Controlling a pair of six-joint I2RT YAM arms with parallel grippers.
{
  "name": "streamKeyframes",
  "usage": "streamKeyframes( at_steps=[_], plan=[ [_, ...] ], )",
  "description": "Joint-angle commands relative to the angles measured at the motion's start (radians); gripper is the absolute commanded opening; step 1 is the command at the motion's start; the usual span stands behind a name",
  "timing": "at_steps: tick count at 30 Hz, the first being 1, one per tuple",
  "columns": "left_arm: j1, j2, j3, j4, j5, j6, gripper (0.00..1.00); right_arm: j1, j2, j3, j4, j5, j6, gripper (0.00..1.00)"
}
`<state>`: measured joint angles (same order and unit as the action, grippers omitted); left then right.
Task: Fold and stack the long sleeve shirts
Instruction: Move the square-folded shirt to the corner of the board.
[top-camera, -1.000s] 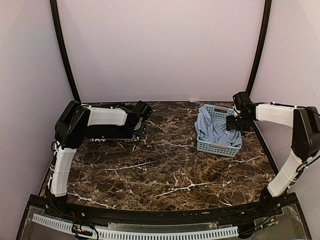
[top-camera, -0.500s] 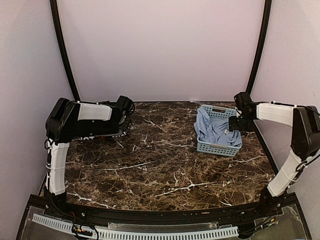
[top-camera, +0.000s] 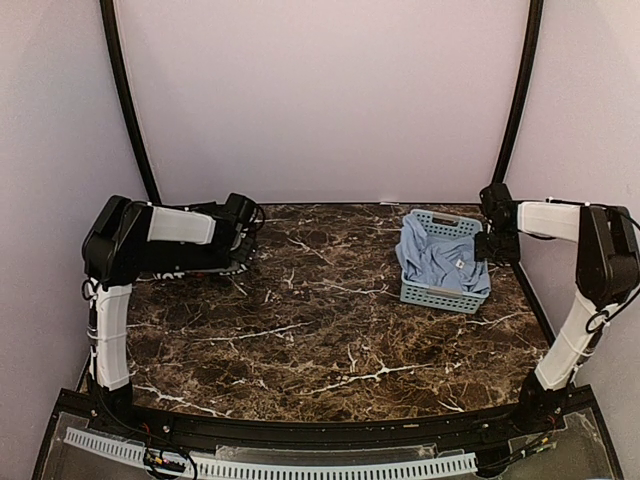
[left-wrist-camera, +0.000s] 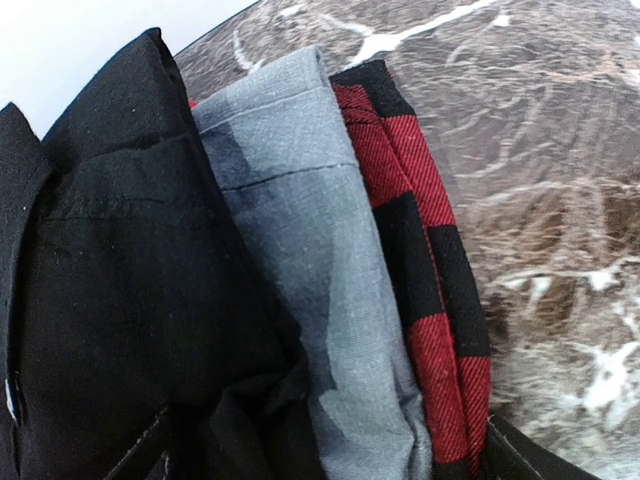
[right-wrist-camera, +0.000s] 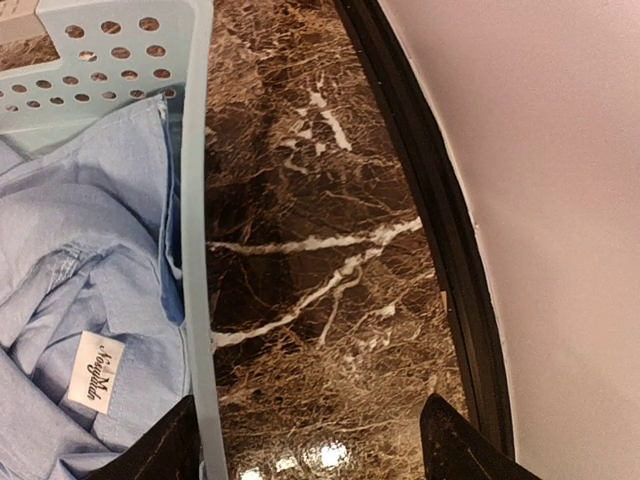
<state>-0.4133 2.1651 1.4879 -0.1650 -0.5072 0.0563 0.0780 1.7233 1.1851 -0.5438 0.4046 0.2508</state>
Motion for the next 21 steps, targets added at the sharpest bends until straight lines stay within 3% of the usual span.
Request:
streamKeyframes(
  at_steps=[1, 7, 13, 21],
  plan=[
    [0.07, -0.001, -0.049, -0.092, -0.022, 0.053, 0.93, -0.026, 0.029, 0.041, -0.021, 0.063, -0.008, 0.71],
    [0.129, 0.013, -0.08, -0.025, -0.056, 0.123, 0.93, -0.044, 0.019, 0.047, -0.025, 0.047, -0.01, 0.7],
    [0.167, 0.017, -0.087, 0.041, 0.01, 0.172, 0.93, -0.04, -0.015, 0.031, -0.018, 0.006, -0.008, 0.7],
    [0.142, -0.192, -0.22, 0.142, 0.245, 0.072, 0.93, -0.029, -0.045, 0.019, -0.011, -0.025, -0.012, 0.73]
  ],
)
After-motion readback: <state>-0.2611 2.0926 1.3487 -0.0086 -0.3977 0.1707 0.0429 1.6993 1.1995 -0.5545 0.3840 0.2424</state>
